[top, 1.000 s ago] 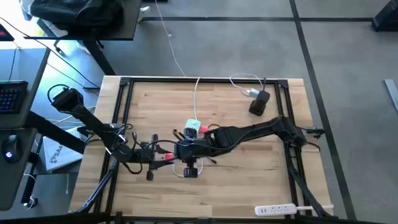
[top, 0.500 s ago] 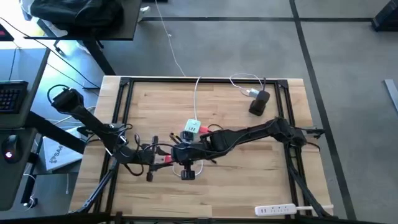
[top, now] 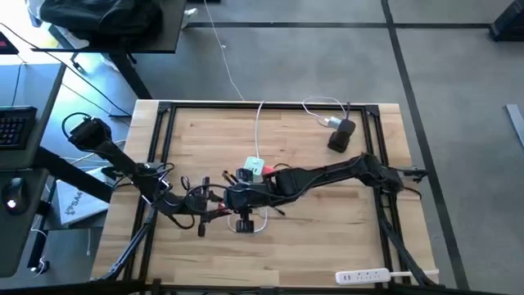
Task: Insert USB
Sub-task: Insert the white charger cable into the pink charger adapter, then insert the pink charger adapter into the bottom white outlet extension
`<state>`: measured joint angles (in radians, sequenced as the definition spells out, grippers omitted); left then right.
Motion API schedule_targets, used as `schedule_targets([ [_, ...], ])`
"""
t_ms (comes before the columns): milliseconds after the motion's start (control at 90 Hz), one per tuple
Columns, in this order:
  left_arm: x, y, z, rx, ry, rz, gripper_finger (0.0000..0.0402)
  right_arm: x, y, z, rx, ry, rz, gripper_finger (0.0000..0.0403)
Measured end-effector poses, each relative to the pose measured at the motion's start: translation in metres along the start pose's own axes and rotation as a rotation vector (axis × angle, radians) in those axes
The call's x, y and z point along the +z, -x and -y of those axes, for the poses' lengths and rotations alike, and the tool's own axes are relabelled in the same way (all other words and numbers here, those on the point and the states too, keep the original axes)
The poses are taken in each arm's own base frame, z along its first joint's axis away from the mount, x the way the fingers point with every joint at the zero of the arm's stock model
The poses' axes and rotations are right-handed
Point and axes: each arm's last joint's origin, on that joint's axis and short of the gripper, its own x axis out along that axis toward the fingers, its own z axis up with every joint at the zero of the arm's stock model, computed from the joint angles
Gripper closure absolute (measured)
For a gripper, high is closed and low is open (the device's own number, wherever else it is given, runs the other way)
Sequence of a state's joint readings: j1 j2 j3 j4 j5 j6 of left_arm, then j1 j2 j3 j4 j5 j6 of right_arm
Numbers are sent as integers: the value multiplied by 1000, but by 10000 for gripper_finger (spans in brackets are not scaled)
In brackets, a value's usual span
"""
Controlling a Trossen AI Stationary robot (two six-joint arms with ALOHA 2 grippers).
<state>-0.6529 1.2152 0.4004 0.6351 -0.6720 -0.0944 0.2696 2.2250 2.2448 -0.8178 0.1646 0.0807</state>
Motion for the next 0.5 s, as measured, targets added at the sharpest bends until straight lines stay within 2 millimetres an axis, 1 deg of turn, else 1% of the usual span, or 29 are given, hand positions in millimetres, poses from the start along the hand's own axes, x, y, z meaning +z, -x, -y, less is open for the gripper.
schedule_targets([
  [111,-1,0,0,-8,37,-15,282,-2,4,-5,-1,79,-17,351],
  [222,-2,-2,-2,-31,92,-36,282,-2,11,-13,-3,207,-33,308],
  [278,-3,-4,-3,-59,130,-53,282,0,14,-19,-14,301,-19,284],
  [356,-4,-7,-7,-123,208,-81,282,1,18,-28,-16,475,3,250],
  [422,-4,-11,-10,-202,290,-115,282,-1,15,-37,-5,589,6,222],
  [500,-6,-14,-14,-271,380,-167,282,-5,6,-43,3,669,-5,192],
])
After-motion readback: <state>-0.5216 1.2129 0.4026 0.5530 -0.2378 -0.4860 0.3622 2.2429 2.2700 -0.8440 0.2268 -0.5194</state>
